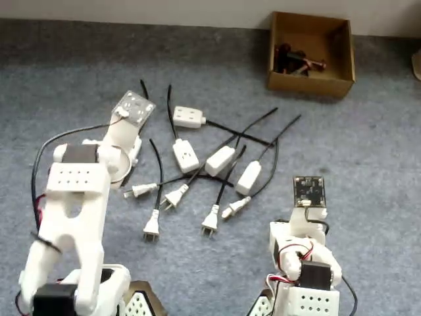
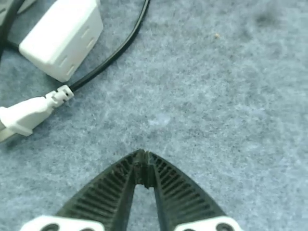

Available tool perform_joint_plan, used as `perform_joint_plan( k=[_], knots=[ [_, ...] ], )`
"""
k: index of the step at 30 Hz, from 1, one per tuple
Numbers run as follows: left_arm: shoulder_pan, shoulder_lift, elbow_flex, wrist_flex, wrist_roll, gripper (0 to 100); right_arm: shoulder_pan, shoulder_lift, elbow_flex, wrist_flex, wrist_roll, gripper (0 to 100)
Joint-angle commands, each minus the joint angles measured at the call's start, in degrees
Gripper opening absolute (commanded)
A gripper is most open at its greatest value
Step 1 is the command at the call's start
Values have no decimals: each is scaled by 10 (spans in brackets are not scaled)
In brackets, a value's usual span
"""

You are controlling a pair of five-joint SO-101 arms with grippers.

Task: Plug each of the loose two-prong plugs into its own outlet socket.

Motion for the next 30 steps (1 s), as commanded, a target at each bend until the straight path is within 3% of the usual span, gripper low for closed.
perform_joint_plan(
  k=[1, 15, 23, 30],
  knots=[
    [20, 56, -72, -8, -3, 56, 6, -8, 74, 2, 4, 6],
    [17, 276, -236, -4, -3, 58, 6, -8, 73, 2, 4, 6],
    [16, 309, -257, -7, -3, 196, 6, -8, 73, 1, 4, 6],
    [9, 309, -260, -9, -4, 223, 6, -8, 73, 1, 4, 6]
  ],
)
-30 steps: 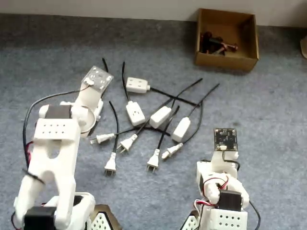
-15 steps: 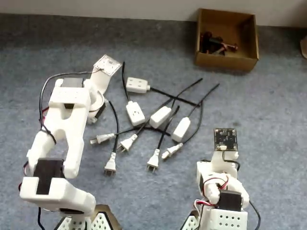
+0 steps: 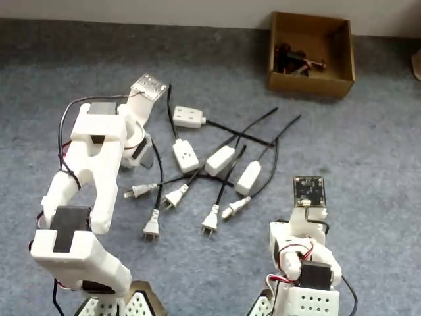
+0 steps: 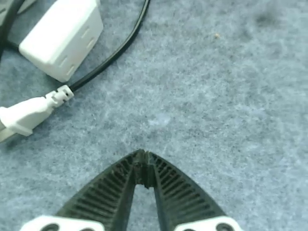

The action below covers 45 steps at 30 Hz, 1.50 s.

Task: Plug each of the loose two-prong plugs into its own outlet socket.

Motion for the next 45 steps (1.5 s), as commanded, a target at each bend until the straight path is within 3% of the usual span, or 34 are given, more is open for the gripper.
perform_joint_plan(
  k=[1, 14, 18, 29, 36, 45],
  knots=[
    [-5, -4, -36, -11, -4, 223, 6, -8, 73, 1, 4, 6],
    [-22, 1, -54, -12, -4, 225, 7, -8, 73, 1, 4, 6],
    [-23, 37, -57, -14, -44, 225, 7, -8, 73, 1, 4, 6],
    [-79, 175, -182, -10, -45, 225, 7, -8, 73, 1, 4, 6],
    [-76, 186, -187, -9, -45, 225, 7, -8, 73, 0, 4, 6],
    [-61, 186, -259, 81, -44, 221, 7, -8, 73, 0, 4, 6]
  ],
)
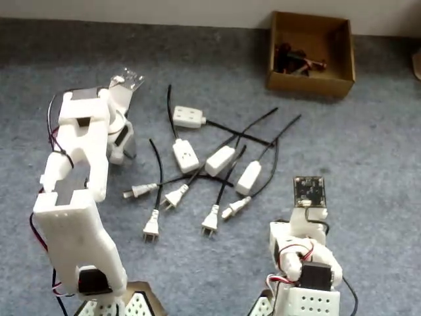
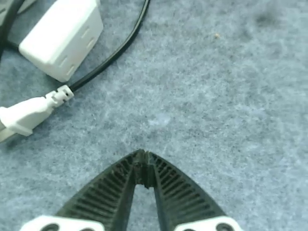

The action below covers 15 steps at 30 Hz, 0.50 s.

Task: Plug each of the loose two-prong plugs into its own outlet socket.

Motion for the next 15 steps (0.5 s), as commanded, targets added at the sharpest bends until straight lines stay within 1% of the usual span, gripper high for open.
perform_joint_plan(
  k=[1, 4, 8, 11, 15],
  knots=[
    [20, -9, -65, 54, -4, 221, 7, -8, 73, 0, 4, 6],
    [42, -9, -100, 87, 24, 221, 7, -8, 73, 0, 4, 6],
    [65, -9, -108, 93, 33, 221, 7, -8, 73, 0, 4, 6],
    [55, -9, -110, 91, 61, 221, 7, -8, 73, 0, 4, 6],
    [47, -9, -105, 94, 63, 221, 7, -8, 73, 0, 4, 6]
  ],
)
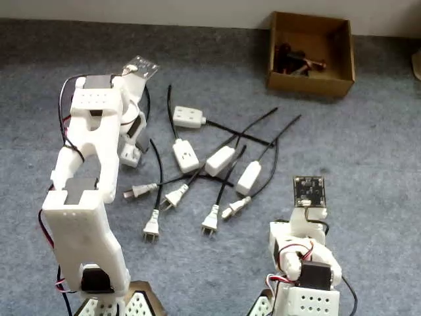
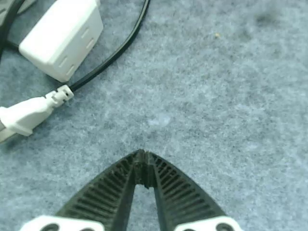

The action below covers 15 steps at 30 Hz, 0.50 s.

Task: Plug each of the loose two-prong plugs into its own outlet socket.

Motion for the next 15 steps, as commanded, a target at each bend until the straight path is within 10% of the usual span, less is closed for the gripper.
perform_joint_plan(
  k=[1, 15],
  knots=[
    [-5, -10, -23, 5, 8, 221, 7, -8, 73, 0, 4, 6],
    [-29, -5, -16, 11, 8, 220, 7, -8, 73, 0, 4, 6]
  ],
)
